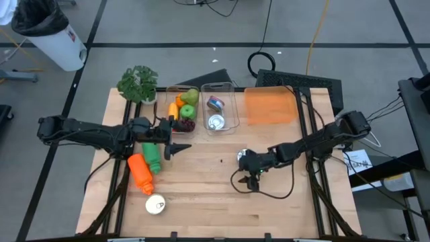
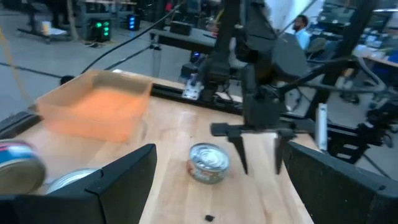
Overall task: Pick & Place Food Item
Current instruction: Put the green tuna can into the right transparent bin
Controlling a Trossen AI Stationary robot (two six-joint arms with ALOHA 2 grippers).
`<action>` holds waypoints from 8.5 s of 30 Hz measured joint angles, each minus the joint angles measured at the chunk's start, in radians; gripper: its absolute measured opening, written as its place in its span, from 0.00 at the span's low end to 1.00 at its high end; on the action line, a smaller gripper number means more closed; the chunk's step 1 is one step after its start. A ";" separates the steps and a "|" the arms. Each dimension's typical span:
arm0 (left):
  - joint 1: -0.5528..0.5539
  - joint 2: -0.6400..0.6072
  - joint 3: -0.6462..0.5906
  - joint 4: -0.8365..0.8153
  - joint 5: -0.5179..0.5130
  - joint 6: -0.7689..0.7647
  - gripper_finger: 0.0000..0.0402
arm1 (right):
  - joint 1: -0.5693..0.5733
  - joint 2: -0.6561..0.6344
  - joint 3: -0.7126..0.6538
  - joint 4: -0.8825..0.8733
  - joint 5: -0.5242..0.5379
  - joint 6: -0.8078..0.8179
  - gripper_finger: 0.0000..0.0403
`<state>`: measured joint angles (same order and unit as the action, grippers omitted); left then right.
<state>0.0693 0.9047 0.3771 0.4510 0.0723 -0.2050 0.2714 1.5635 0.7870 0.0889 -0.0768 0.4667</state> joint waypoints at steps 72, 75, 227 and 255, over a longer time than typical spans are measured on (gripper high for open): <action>-0.205 0.829 0.412 -0.091 -0.185 -0.483 0.90 | -0.046 -0.007 -0.176 0.348 -0.023 -0.217 0.61; -0.227 0.807 0.441 -0.278 -0.292 -0.521 0.90 | -0.046 -0.032 -0.177 0.308 0.018 -0.217 0.61; -0.275 0.872 0.700 -1.228 -0.241 -1.012 0.90 | -0.047 -0.038 -0.177 0.235 0.050 -0.199 0.61; -0.269 0.880 0.692 -1.318 -0.300 -1.031 0.90 | -0.080 0.021 -0.176 0.534 0.244 -0.342 0.61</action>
<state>-0.1995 1.7844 1.0687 -0.8669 -0.2281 -1.2363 0.1917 1.5844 0.6109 0.6228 0.1671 0.1250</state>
